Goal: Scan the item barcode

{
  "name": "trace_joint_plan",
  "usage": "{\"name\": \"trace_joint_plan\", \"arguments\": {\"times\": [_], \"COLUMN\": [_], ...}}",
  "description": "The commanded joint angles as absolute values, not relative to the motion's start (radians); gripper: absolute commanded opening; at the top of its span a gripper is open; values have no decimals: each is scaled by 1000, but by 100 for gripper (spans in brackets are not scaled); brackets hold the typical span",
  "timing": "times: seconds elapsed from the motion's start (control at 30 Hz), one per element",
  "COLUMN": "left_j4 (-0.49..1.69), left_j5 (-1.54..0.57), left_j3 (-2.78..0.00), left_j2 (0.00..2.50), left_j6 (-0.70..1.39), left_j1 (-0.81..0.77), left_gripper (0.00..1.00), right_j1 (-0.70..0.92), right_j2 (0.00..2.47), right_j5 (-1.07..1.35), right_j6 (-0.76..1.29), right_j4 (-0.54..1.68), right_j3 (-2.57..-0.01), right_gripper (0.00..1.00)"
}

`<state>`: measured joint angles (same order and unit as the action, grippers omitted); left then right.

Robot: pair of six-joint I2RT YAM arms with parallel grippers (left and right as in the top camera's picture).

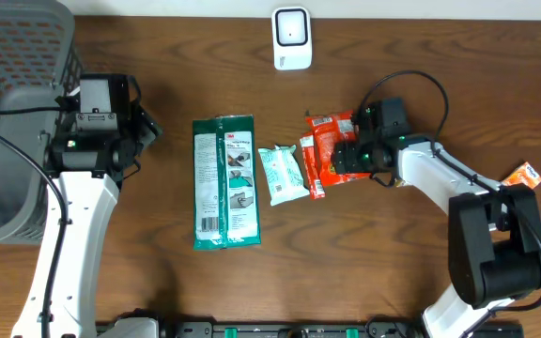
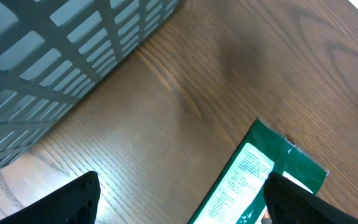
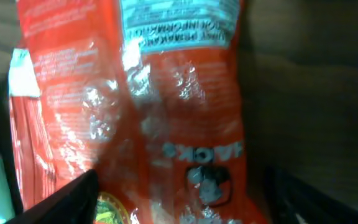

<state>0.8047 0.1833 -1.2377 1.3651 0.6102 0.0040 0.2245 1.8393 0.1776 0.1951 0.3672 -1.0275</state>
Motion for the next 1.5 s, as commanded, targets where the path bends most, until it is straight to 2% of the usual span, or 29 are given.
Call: {"name": "trace_joint_plan", "arguments": {"times": [0.0, 0.03, 0.1, 0.13, 0.2, 0.37, 0.43, 0.53, 0.83, 0.87, 0.9, 0.93, 1.0, 1.07, 1.27, 1.37, 1.47], "left_j4": [807, 807, 807, 807, 807, 807, 807, 807, 807, 807, 807, 807, 807, 807, 807, 807, 807], "left_j5": [196, 196, 196, 196, 196, 196, 196, 196, 196, 196, 196, 196, 196, 196, 196, 196, 196], "left_j3": [-1259, -1259, -1259, -1259, -1259, -1259, -1259, -1259, -1259, -1259, -1259, -1259, -1259, -1259, -1259, -1259, -1259], "left_j2": [1352, 1352, 1352, 1352, 1352, 1352, 1352, 1352, 1352, 1352, 1352, 1352, 1352, 1352, 1352, 1352, 1352], "left_j6": [623, 623, 623, 623, 623, 623, 623, 623, 623, 623, 623, 623, 623, 623, 623, 623, 623], "left_j1": [6, 6, 6, 6, 6, 6, 6, 6, 6, 6, 6, 6, 6, 6, 6, 6, 6], "left_gripper": [85, 85, 85, 85, 85, 85, 85, 85, 85, 85, 85, 85, 85, 85, 85, 85, 85], "right_j1": [235, 234, 231, 228, 221, 192, 181, 168, 167, 167, 167, 167, 166, 166, 199, 250, 288], "right_j2": [1879, 1879, 1875, 1871, 1860, 1809, 1790, 1766, 1752, 1752, 1752, 1752, 1751, 1742, 1711, 1714, 1721], "right_j5": [118, 121, 121, 121, 123, 125, 125, 125, 124, 124, 125, 124, 125, 124, 170, 112, 75], "right_j6": [258, 258, 253, 253, 244, 220, 220, 213, -10, -9, -3, 5, 7, 25, 96, 102, 192], "right_j4": [376, 376, 376, 376, 373, 376, 375, 367, 349, 340, 327, 324, 336, 373, 497, 522, 535], "right_j3": [-1017, -1017, -1017, -1018, -1018, -1018, -1018, -1018, -1018, -1018, -1018, -1023, -1042, -1073, -1171, -1176, -1175], "right_gripper": [65, 60, 38, 33, 29, 27, 1, 1, 2, 7, 43, 52, 60, 61, 56, 60, 61]}}
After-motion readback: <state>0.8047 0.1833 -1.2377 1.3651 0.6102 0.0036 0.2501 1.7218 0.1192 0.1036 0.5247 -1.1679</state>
